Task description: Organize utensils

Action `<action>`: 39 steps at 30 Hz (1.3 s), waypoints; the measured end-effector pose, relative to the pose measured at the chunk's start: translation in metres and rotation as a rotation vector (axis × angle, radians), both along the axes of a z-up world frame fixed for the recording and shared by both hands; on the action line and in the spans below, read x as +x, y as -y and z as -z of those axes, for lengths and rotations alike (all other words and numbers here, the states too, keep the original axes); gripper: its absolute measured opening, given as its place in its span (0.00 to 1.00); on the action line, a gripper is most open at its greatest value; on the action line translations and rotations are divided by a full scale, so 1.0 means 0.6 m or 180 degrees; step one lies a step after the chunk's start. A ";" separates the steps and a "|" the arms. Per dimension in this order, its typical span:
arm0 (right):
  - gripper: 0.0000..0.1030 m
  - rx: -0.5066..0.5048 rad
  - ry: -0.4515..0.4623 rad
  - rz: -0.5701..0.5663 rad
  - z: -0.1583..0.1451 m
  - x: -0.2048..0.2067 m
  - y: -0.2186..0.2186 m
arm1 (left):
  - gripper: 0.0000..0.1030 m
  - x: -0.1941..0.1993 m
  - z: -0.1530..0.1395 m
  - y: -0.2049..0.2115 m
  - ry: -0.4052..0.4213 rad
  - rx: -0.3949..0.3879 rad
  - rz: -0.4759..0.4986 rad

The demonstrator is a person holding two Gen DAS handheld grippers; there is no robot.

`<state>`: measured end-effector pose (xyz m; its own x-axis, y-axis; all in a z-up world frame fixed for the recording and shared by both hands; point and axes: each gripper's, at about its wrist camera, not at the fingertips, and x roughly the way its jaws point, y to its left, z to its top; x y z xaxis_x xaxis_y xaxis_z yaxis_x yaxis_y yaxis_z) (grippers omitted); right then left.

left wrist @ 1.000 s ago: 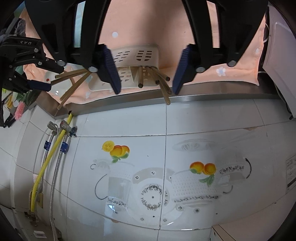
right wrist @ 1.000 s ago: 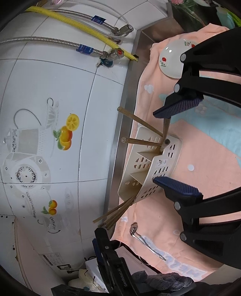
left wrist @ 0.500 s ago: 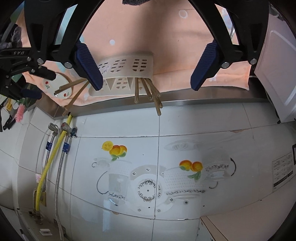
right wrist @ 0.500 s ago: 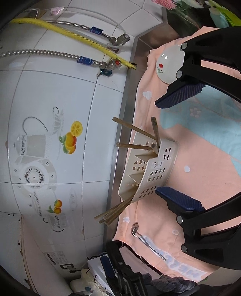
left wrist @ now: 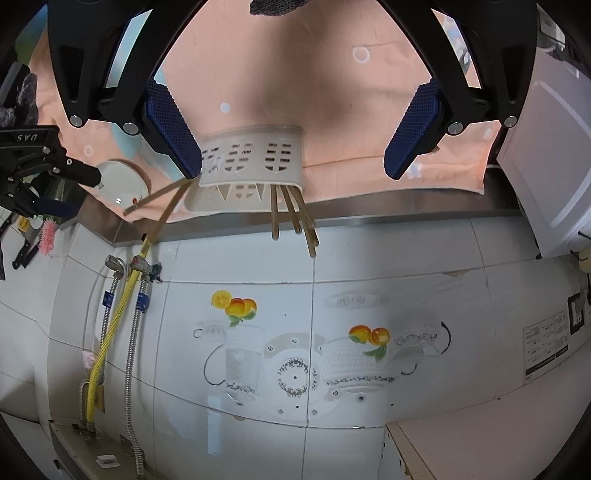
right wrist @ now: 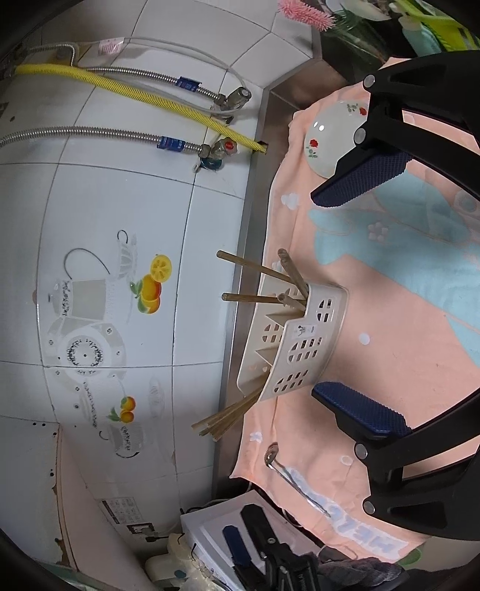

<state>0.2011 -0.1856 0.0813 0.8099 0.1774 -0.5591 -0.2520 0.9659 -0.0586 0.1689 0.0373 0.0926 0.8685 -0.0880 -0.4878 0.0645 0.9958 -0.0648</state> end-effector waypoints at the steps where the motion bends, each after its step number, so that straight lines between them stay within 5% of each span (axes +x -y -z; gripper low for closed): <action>1: 0.90 0.0006 0.0015 0.0001 0.001 -0.006 0.000 | 0.95 -0.006 0.002 -0.001 -0.0001 -0.0001 -0.0006; 39: 0.93 0.0037 0.0228 0.0228 0.078 -0.160 0.007 | 0.95 -0.157 0.064 0.024 0.0101 0.0169 -0.0097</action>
